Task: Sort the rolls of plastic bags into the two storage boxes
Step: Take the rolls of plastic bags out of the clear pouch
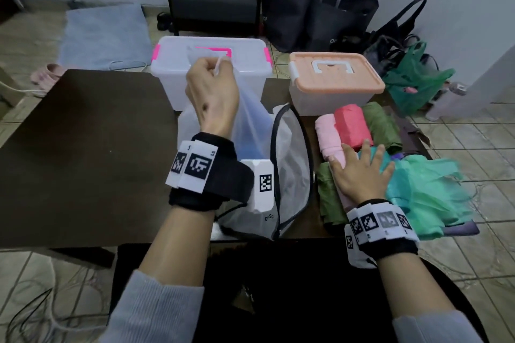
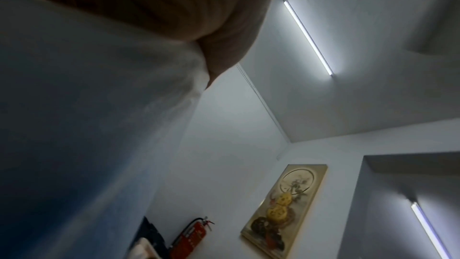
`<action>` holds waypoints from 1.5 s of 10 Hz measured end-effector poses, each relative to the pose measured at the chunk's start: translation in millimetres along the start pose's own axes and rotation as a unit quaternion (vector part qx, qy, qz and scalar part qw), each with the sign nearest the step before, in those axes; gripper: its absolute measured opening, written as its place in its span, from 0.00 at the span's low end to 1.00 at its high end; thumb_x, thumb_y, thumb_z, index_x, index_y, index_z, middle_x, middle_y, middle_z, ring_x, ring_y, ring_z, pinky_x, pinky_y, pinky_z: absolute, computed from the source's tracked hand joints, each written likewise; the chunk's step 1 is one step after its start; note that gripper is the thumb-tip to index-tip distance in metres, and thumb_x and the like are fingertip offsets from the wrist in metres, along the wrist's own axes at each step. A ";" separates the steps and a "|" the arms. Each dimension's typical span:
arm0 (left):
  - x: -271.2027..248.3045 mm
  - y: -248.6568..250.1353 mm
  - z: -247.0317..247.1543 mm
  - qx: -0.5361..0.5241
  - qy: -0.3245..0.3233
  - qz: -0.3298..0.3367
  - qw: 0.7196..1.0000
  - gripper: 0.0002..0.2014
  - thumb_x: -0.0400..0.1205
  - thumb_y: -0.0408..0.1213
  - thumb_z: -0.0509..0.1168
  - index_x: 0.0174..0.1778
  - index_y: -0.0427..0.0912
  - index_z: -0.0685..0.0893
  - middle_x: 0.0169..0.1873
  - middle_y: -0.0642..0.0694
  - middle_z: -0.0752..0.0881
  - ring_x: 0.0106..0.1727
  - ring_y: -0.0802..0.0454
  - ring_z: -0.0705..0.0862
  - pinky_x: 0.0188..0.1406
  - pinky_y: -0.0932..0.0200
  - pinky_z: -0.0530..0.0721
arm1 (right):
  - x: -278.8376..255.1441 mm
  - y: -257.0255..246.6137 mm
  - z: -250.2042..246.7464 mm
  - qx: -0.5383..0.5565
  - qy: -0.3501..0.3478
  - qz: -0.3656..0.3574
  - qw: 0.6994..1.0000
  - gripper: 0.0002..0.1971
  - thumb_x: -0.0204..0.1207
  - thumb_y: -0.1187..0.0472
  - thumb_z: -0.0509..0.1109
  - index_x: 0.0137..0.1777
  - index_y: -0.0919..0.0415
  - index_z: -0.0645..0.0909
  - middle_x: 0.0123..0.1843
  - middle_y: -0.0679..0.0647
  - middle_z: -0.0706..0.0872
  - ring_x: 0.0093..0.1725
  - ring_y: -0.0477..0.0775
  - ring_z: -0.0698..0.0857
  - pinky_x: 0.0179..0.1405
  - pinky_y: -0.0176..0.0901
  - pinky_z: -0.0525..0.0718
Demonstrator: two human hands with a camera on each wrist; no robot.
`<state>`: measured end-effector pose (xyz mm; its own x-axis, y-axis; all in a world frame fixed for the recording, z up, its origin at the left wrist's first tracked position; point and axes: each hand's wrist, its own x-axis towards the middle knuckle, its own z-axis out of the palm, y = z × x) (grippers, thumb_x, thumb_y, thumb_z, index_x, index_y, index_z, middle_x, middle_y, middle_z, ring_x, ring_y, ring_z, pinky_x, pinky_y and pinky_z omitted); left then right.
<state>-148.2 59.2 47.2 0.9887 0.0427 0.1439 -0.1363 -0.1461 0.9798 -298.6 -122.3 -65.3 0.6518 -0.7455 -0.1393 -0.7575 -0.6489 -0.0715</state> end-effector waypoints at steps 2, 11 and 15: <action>-3.6 35.7 14.5 -0.136 -0.015 -0.027 0.990 0.20 0.84 0.37 0.61 0.25 0.44 0.67 0.21 0.52 0.65 0.26 0.56 0.64 0.32 0.59 0.68 | 0.1 0.0 0.2 -0.002 0.001 0.000 1.000 0.28 0.84 0.41 0.47 0.82 0.46 0.55 0.86 0.58 0.44 0.83 0.65 0.39 0.78 0.67 0.40; 46.6 19.1 -47.0 -0.259 0.010 0.007 0.966 0.16 0.82 0.35 0.65 0.26 0.48 0.83 0.27 0.54 0.82 0.36 0.57 0.82 0.38 0.60 0.83 | -0.3 -1.6 -0.2 0.001 0.000 0.005 1.000 0.28 0.84 0.40 0.45 0.82 0.45 0.55 0.86 0.57 0.45 0.83 0.64 0.39 0.78 0.67 0.40; 92.3 -71.2 -109.7 0.250 0.206 -0.050 0.945 0.26 0.79 0.50 0.51 0.66 0.37 0.77 0.69 0.35 0.75 0.71 0.36 0.71 0.67 0.44 0.68 | -0.2 -5.7 -9.4 0.046 -0.007 0.001 0.999 0.31 0.79 0.59 0.58 0.82 0.56 0.56 0.85 0.60 0.47 0.83 0.65 0.38 0.78 0.68 0.39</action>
<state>-54.1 182.0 6.0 0.8727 0.4469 0.1968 0.1050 -0.5653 0.8182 -294.1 -119.9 -55.6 0.6500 -0.7444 -0.1528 -0.7596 -0.6300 -0.1618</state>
